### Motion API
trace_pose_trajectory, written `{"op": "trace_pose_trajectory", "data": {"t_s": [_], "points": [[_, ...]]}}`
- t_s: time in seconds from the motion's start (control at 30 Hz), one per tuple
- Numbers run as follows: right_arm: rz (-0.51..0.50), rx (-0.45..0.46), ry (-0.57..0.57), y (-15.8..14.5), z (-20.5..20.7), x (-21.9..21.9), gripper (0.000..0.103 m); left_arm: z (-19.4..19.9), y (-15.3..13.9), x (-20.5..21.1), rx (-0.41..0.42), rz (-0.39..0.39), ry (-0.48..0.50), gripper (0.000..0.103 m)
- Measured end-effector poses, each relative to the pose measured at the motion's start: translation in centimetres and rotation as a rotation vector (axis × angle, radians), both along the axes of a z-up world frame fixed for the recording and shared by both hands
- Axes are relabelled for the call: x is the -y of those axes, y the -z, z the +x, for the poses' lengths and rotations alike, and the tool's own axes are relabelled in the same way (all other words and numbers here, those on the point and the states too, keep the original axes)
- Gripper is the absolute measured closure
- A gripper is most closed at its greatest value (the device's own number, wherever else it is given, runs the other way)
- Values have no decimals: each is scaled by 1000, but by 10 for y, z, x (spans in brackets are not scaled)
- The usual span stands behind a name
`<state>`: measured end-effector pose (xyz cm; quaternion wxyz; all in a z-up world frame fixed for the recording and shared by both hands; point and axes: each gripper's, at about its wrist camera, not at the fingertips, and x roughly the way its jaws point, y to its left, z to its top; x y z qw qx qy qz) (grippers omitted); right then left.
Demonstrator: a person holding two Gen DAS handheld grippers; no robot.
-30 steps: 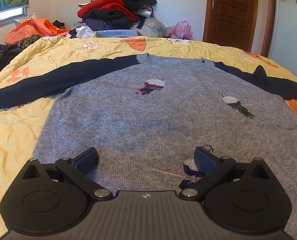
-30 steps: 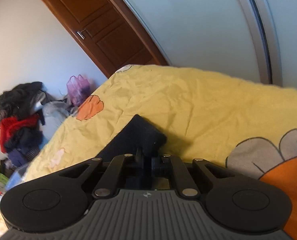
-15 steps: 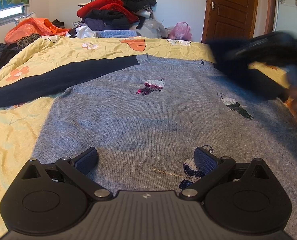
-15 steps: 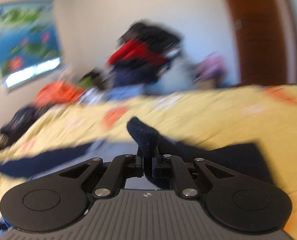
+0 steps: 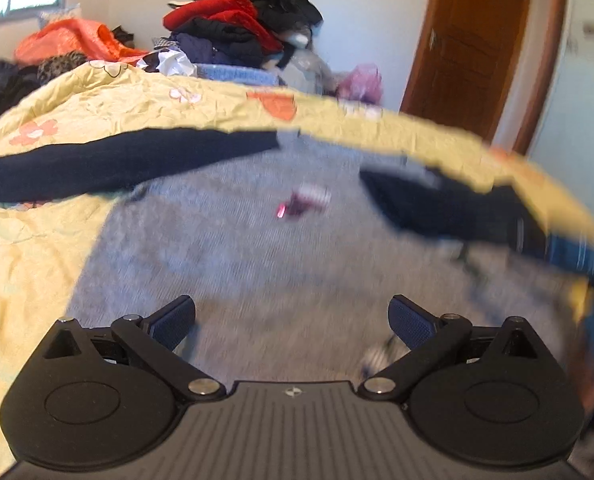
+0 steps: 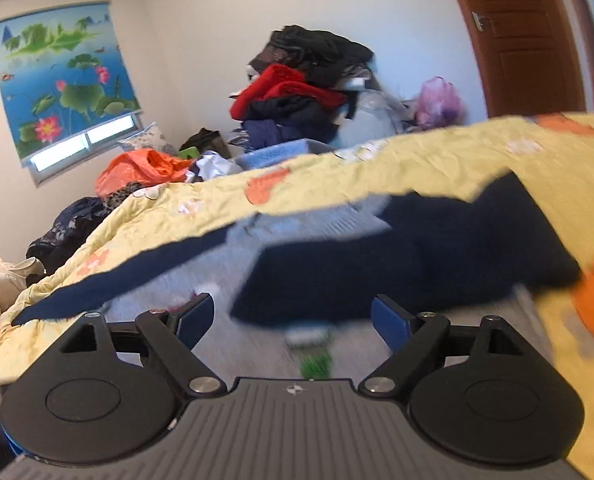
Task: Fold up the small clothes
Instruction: 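Fold the navy sleeve across the sweater body with the right tool while the left tool grasps the other sleeve, then fold the other navy sleeve across the body with the left tool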
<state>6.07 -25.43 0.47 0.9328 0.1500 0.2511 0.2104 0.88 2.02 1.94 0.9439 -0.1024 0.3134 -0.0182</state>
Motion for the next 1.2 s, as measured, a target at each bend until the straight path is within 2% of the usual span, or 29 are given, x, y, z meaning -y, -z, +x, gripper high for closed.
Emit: {"op": "trace_pose_trajectory", "data": {"t_s": [0.07, 0.1, 0.17, 0.23, 0.27, 0.3, 0.37, 0.4, 0.43, 0.47, 0.5, 0.53, 0.63, 0.73, 0.87, 1.0, 1.07, 1.2], "points": [[99, -19, 15, 2, 1, 13, 17, 20, -13, -2, -19, -79, 32, 0], [140, -17, 27, 4, 1, 19, 10, 35, -18, -2, -46, -117, 45, 0], [192, -56, 40, 11, 8, 25, 4, 65, -25, 0, -96, -231, 91, 0], [235, -82, 36, 15, 12, 29, 4, 97, -24, 7, -155, -372, 168, 0], [259, -83, 34, 16, 14, 31, 4, 113, -21, 13, -192, -420, 211, 0], [283, -85, 34, 16, 13, 35, 4, 127, -15, 22, -225, -430, 224, 1], [326, -92, 43, 19, 12, 42, 4, 149, -2, 38, -290, -388, 174, 26], [343, -97, 46, 19, 13, 44, 4, 155, 2, 45, -299, -358, 155, 48], [358, -102, 45, 20, 13, 46, 4, 157, 1, 51, -269, -307, 139, 62], [368, -105, 44, 21, 13, 47, 4, 162, 3, 57, -276, -261, 140, 70], [373, -104, 44, 21, 14, 47, 4, 166, 4, 61, -283, -229, 132, 84], [376, -103, 43, 21, 13, 47, 3, 168, 3, 62, -281, -210, 125, 93], [372, -103, 32, 21, 15, 45, 2, 170, -9, 62, -257, -156, 125, 96], [363, -104, 27, 21, 14, 44, 1, 161, -34, 55, -147, -54, 116, 96], [364, -105, 26, 21, 15, 45, 1, 153, -51, 21, -58, 61, 1, 96], [356, -105, 27, 20, 16, 44, 1, 156, -24, -26, -137, 92, -114, 96], [351, -105, 27, 20, 16, 43, 1, 153, -4, -33, -171, 90, -89, 96], [310, -87, 46, 14, 16, 42, 2, 133, 13, -19, -14, 183, -78, 96]]}}
